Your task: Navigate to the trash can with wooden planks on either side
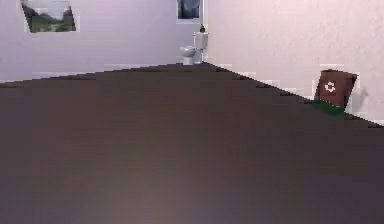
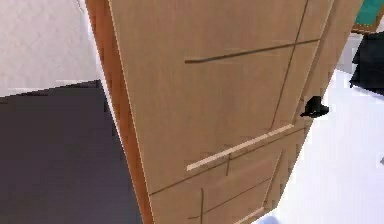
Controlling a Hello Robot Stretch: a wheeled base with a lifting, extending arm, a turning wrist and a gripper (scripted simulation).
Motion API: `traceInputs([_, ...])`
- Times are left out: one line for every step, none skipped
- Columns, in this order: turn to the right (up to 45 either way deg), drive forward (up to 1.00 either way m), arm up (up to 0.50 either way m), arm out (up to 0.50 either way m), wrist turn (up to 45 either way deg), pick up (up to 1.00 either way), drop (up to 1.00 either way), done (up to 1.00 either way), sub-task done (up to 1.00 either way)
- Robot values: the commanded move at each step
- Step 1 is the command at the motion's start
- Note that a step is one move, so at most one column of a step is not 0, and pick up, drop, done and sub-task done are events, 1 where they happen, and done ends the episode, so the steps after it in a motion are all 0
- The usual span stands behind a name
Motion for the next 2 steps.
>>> traceInputs([39.0,0.0,0.0,0.0,0.0,0.0,0.0,0.0,0.0])
traceInputs([0.0,0.1,0.0,0.0,0.0,0.0,0.0,0.0,0.0])
